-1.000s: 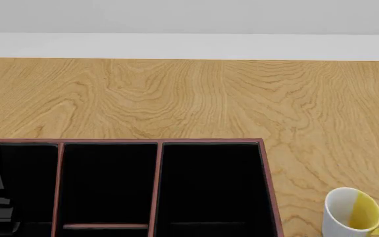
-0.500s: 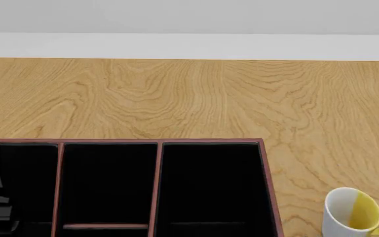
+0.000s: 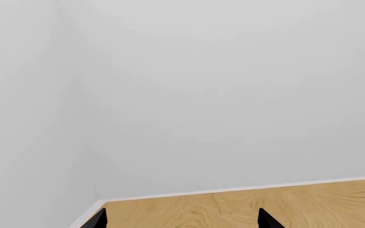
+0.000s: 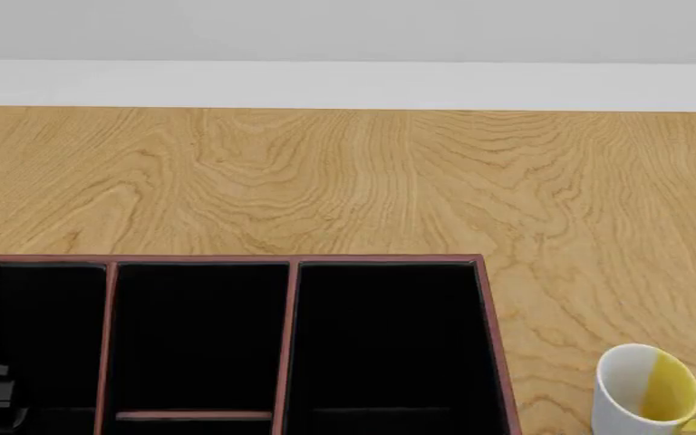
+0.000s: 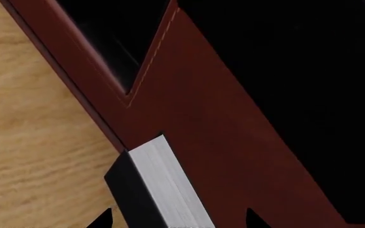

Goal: Pick up the book and place it in the front compartment of the caddy.

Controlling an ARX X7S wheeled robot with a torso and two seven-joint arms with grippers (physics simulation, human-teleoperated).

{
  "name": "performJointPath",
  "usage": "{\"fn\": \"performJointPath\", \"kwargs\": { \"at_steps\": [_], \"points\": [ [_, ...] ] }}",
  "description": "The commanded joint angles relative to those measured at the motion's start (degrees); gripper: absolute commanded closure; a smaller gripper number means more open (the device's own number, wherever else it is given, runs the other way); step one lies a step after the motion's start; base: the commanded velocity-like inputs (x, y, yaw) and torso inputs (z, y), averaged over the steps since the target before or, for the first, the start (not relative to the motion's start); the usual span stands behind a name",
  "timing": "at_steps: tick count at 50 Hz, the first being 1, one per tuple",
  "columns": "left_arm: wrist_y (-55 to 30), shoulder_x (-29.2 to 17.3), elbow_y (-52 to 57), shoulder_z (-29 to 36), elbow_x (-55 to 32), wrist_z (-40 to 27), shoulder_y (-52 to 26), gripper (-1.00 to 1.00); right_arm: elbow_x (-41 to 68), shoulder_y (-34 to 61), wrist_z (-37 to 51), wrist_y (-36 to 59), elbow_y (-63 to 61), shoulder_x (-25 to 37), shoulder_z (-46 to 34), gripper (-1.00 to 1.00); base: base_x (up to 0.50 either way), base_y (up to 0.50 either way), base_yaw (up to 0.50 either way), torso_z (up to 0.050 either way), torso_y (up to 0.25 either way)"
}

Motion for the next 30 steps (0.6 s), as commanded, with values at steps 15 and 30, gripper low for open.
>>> {"fn": "performJointPath", "kwargs": {
  "at_steps": [15,30],
  "points": [
    [0.83,-0.48,-0.3,-0.44,-0.7,-0.58,0.5,-1.0,-7.31,-1.46,-4.16,-2.18,1.21,-0.21,-3.69,-1.0,0.0,0.0,0.0,0.0,0.0],
    [1.41,-0.64,-0.61,-0.36,-1.02,-0.99,0.77,-1.0,-11.06,-1.48,-6.4,-3.17,2.15,-0.33,-6.16,-1.0,0.0,0.0,0.0,0.0,0.0]
  ]
}}
